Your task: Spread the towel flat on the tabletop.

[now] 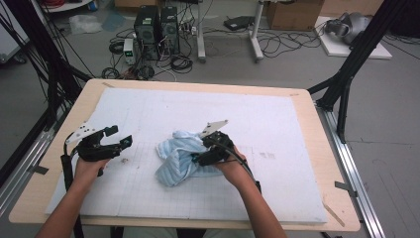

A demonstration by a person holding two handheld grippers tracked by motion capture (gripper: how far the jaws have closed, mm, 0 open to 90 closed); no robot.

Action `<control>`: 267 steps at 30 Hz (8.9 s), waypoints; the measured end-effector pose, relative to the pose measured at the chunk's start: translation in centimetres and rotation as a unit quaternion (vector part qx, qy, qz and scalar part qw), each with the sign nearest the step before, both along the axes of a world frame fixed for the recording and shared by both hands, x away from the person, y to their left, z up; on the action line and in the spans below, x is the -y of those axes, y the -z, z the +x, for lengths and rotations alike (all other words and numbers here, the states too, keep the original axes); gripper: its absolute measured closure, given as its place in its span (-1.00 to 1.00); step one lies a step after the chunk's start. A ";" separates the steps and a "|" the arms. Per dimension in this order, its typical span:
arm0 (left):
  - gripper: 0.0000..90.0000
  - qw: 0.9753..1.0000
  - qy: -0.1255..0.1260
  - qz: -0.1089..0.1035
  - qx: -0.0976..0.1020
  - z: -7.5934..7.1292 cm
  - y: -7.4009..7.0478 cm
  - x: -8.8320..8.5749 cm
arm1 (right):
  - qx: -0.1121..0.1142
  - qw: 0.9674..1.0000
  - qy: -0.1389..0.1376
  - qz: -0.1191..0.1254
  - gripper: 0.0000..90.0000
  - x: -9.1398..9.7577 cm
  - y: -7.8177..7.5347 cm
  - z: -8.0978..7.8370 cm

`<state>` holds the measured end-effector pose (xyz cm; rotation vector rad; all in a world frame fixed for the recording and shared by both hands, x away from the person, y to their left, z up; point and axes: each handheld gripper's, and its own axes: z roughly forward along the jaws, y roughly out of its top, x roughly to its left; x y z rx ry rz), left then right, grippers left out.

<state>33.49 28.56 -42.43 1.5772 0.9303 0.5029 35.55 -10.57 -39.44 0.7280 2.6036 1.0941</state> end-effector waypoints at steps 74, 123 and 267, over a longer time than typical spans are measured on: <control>-0.54 1.000 0.001 0.008 -0.018 0.3 0.7 0.3 | 0.010 0.988 0.129 -0.087 0.95 4.8 3.6 5.9; -0.53 1.000 0.005 0.011 -0.026 0.5 1.1 0.8 | -0.013 0.988 0.151 0.007 0.58 2.3 4.9 9.3; -0.09 0.990 0.019 0.094 -0.103 5.7 1.3 8.1 | 0.070 0.968 0.241 0.009 0.27 6.5 4.5 1.6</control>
